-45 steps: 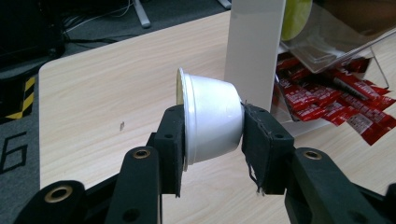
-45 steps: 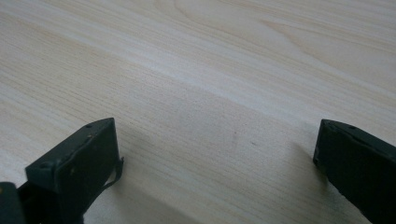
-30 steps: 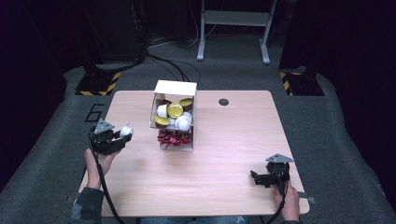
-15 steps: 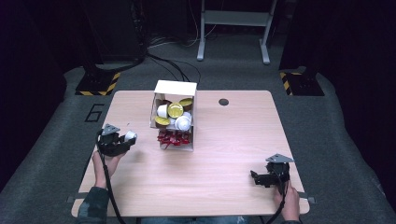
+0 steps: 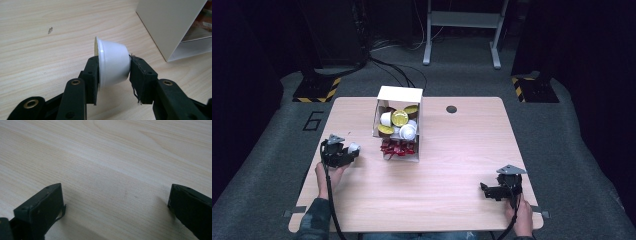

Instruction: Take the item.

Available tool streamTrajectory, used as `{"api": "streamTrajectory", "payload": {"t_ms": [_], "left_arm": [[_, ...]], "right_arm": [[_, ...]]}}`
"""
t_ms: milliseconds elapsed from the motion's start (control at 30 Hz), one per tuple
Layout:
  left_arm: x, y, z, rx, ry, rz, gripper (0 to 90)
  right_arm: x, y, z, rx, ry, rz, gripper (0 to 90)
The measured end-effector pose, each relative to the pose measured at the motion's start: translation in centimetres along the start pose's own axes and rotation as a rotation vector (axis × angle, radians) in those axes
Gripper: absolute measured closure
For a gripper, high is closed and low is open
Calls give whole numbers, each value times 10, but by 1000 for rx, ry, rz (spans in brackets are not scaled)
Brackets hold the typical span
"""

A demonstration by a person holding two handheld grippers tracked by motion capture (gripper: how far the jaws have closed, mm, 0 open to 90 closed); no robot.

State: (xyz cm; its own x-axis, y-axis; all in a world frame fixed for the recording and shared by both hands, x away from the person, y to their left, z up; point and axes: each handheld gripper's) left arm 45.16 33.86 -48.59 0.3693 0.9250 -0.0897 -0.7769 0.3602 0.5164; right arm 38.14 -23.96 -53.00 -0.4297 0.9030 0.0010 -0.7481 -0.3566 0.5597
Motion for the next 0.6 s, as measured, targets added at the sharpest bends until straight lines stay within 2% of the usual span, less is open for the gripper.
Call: {"api": "streamTrajectory", "payload": {"t_ms": [233,333,400,467,500,600], "left_arm": [[-1,-6,-3,23,-7,26,591],[1,-8,-5,31,-2,27,589],[3,-8,-6,54,-9,21,587],[2,-9,-7,46,-20,29,586],[2,-9,-8,59,-30,25,584],[2,-11,-13,57,-30,15,578]], "right_arm": [[0,0,0,0,0,0,0],[0,0,0,-1,0,0,0],[0,0,0,0,0,0,0],[0,0,0,0,0,0,0],[0,0,0,0,0,0,0],[0,0,0,0,0,0,0]]}}
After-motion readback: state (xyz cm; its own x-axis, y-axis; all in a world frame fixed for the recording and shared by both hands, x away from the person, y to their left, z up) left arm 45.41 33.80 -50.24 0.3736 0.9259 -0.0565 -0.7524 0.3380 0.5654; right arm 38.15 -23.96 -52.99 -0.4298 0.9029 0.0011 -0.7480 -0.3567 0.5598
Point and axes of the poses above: each handheld gripper's, and its own axes: y roughly backward along the jaws, z roughly out of its top, x roughly to its left, and after that the axes turned 10 degrees about -x, right-handed
